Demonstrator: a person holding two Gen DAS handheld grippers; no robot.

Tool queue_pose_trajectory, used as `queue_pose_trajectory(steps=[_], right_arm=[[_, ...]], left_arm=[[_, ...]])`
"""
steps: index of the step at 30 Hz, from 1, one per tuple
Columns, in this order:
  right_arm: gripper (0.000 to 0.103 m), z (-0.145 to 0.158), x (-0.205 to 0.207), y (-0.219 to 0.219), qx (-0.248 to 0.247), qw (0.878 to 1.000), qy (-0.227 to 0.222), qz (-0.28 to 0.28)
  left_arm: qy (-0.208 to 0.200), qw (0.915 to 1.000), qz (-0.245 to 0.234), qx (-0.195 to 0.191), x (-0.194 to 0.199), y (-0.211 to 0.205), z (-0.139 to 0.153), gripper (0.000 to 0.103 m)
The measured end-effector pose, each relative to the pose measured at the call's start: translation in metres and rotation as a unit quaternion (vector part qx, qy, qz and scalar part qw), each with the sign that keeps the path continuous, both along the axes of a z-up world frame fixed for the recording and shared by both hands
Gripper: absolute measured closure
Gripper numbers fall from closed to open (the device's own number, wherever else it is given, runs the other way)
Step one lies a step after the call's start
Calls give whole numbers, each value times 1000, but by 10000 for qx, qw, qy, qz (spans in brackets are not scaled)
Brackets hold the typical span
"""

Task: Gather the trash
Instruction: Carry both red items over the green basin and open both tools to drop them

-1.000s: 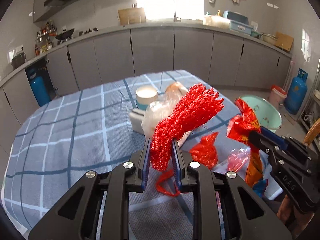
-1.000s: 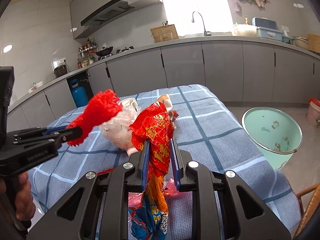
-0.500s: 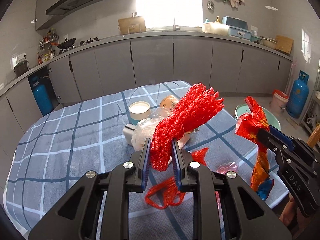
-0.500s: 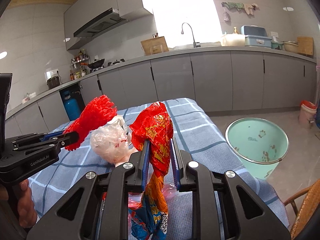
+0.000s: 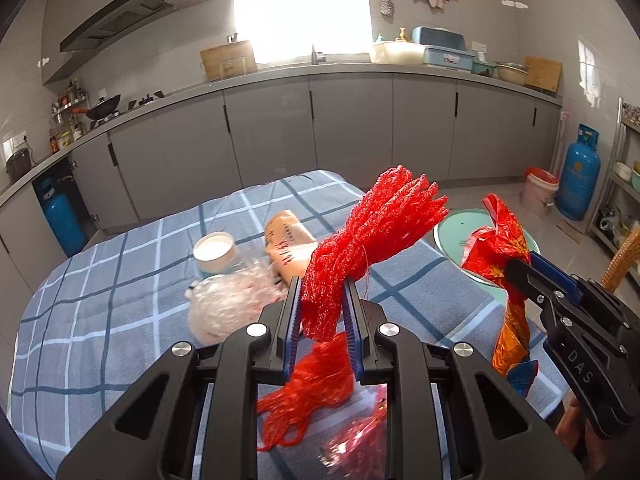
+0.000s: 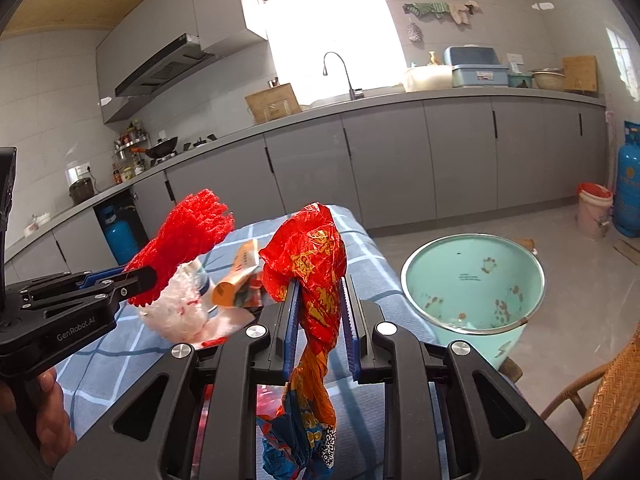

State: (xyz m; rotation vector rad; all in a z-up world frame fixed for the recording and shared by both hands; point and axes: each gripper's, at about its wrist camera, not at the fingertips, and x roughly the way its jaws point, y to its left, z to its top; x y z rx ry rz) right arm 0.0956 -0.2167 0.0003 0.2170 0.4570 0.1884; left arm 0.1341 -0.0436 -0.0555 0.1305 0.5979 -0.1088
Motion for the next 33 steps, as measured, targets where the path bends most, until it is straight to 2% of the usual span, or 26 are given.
queue_pose_trajectory(steps=[11,18,33], right_arm=[[82,6,16,-37,42,9994,-46,-353],[82,13,25,-55,54,9984,-109,-550],[82,8,40,-82,77,9965,-57,-830]], left_arm=[[-84,9996,-253,28,25,-42,10,82],[45,9993,-357,-63,42,-55,7,82],[260,9979,-588,-101,71,-88,-5,82]])
